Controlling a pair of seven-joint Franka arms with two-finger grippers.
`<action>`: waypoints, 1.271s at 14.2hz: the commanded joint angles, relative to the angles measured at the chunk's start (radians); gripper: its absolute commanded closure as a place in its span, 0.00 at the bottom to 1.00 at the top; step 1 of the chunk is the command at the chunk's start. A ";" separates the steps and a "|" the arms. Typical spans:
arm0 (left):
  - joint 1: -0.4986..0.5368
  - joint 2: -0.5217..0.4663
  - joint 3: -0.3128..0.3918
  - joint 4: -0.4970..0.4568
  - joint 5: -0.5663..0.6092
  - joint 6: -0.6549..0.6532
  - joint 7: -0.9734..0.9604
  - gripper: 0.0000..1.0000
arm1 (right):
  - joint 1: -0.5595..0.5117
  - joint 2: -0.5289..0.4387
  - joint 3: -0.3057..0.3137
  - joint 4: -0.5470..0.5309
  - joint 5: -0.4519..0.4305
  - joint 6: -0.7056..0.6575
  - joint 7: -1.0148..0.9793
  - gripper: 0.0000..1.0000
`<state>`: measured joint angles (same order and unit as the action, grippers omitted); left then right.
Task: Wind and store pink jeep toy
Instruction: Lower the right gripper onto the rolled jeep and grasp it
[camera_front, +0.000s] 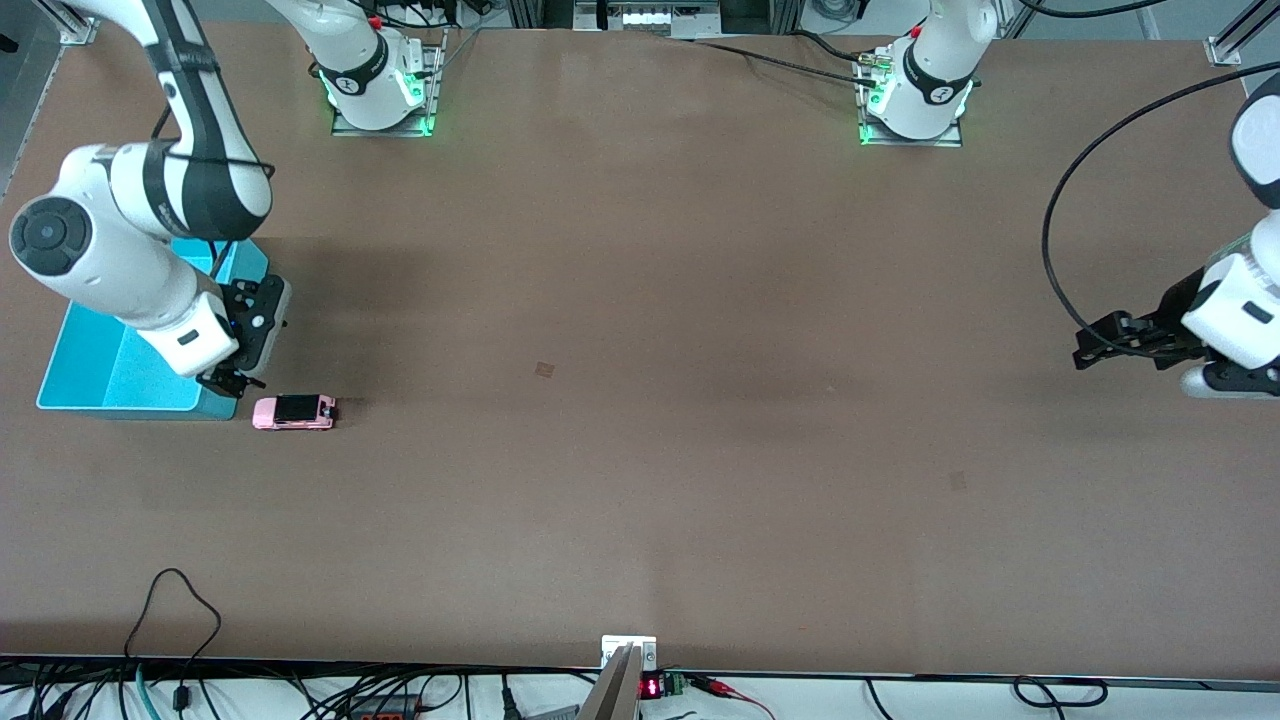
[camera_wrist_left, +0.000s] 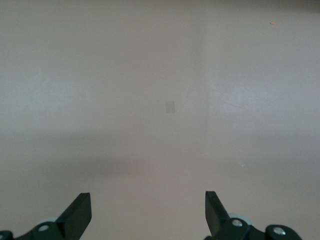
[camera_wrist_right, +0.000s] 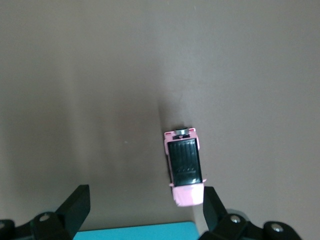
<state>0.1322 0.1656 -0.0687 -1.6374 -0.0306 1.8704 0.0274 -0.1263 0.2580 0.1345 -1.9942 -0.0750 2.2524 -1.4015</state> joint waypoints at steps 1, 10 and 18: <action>-0.036 -0.018 0.044 0.028 -0.034 -0.049 -0.009 0.00 | -0.029 0.067 0.022 0.046 -0.009 0.058 -0.043 0.00; -0.034 -0.070 0.014 -0.021 -0.032 -0.106 -0.015 0.00 | -0.072 0.220 0.022 0.066 -0.032 0.228 -0.143 0.00; -0.029 -0.100 0.015 -0.018 -0.025 -0.114 -0.044 0.00 | -0.085 0.297 0.022 0.061 -0.051 0.291 -0.143 0.34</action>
<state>0.1017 0.0910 -0.0553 -1.6640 -0.0443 1.7800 -0.0071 -0.1891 0.5413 0.1351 -1.9456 -0.1090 2.5317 -1.5321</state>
